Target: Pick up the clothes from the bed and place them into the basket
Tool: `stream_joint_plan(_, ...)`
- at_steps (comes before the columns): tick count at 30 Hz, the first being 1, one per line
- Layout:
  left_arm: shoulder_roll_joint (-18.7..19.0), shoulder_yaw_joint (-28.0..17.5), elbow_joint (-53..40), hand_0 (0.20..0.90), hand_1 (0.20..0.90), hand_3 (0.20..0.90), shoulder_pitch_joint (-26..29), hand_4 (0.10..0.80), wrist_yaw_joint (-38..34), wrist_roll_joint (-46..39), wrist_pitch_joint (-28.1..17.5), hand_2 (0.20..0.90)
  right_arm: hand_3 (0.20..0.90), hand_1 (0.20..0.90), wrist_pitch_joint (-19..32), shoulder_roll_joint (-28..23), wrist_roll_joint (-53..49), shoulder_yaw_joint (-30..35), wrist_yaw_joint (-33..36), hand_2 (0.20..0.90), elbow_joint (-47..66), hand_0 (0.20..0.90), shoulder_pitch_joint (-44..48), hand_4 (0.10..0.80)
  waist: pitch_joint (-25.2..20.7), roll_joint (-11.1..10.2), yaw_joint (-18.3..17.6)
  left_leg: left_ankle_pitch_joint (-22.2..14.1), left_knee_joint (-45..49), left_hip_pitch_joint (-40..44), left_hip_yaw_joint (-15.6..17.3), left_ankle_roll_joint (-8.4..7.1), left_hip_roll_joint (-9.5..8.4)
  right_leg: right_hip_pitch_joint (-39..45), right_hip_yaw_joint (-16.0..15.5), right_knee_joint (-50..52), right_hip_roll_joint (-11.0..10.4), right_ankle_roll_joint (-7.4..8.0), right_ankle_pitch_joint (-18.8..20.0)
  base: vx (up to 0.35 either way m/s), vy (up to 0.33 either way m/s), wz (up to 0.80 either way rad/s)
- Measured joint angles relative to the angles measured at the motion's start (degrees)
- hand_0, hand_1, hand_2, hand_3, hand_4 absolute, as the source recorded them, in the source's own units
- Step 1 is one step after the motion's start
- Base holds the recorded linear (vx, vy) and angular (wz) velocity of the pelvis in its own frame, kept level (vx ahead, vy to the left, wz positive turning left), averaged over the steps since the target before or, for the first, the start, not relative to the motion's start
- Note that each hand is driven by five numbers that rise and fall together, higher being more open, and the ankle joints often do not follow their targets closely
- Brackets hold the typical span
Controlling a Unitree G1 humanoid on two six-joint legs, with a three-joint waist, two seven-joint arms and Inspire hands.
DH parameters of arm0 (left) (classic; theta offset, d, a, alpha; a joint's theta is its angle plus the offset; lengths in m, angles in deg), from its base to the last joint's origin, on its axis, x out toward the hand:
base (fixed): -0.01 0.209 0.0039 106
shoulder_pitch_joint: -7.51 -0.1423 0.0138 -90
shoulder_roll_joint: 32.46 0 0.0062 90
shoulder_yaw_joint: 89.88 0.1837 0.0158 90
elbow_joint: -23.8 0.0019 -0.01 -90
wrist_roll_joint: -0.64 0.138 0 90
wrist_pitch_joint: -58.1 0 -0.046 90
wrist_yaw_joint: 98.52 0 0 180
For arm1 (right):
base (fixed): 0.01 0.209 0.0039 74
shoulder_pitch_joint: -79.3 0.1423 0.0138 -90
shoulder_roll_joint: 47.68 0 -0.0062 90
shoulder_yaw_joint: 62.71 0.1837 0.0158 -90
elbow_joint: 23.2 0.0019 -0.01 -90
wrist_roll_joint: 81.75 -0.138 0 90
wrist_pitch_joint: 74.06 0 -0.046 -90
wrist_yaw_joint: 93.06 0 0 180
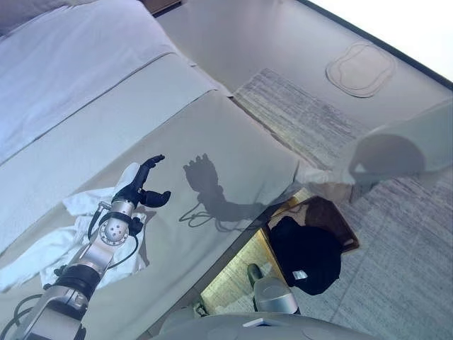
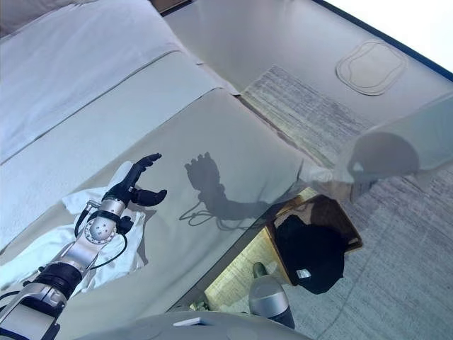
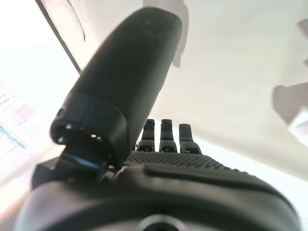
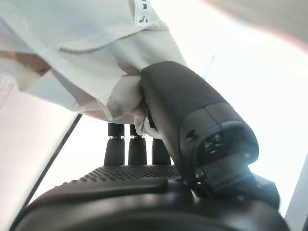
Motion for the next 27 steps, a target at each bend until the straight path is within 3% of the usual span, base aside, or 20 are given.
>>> stream_joint_plan(4,-0.78,0.05,0.01,0.9,0.9,0.9,0.07,0.8,0.24,0.01,-0.66,0.9,0.2,0.3,0.35,1.56,0.14,0.07,-2.16,0.3,0.01,0.3,-2.56,0.1,-0.31,0.09,-0.58,0.0,0.0,0.04,0.38,0.0,0.39,-0.02,0.04,-0.11,0.16,0.0,0.0,-0.002,-0.013,-0.03)
stream_joint_plan(14,-1.53,0.26,0.0,0.9,0.9,0.9,0.32,0.8,0.79,0.02,-0.54,0.9,0.2,0.3,1.28,11.95,1.89,-2.49,-3.31,0.3,1.0,0.3,-3.07,0.1,-0.72,0.0,0.29,-0.04,-0.01,-2.44,0.29,-0.07,0.38,-1.08,-0.13,-2.49,0.3,0.2,-0.14,-0.01,-0.01,0.02)
stream_joint_plan(18,-1.53,0.34,-0.01,0.9,0.9,0.9,0.42,0.8,1.07,0.02,-0.17,0.9,0.2,0.3,1.35,15.3,2.81,-5.63,-3.47,0.3,1.33,0.3,-3.19,0.1,-0.99,0.05,0.47,-2.0,-0.03,-3.29,0.16,-3.01,0.5,-1.28,-0.15,-3.65,0.26,2.23,-1.64,-0.018,-0.007,0.04)
stream_joint_plan(22,-1.58,0.55,-0.02,0.9,0.9,0.9,0.4,0.8,1.76,0.02,1.26,0.9,0.2,0.3,1.3,20.14,3.01,-7.4,-3.48,0.3,1.06,0.3,-4.81,0.1,-1.16,0.19,0.55,-1.81,-0.14,-4.3,0.17,-3.36,0.36,-2.15,-0.09,-3.7,0.0,2.23,-1.67,-0.004,-0.011,0.02)
stream_joint_plan(27,-1.68,0.53,-0.04,0.9,0.9,0.9,0.31,0.8,1.72,0.01,2.04,0.9,0.2,0.3,1.28,21.18,3.89,-11.16,-3.55,0.3,0.93,0.3,-6.73,0.1,-2.9,0.87,0.41,-1.6,-0.29,-5.09,0.17,-3.33,0.38,-2.98,-0.12,-3.72,-0.04,2.23,-1.66,0.0,0.0,0.0)
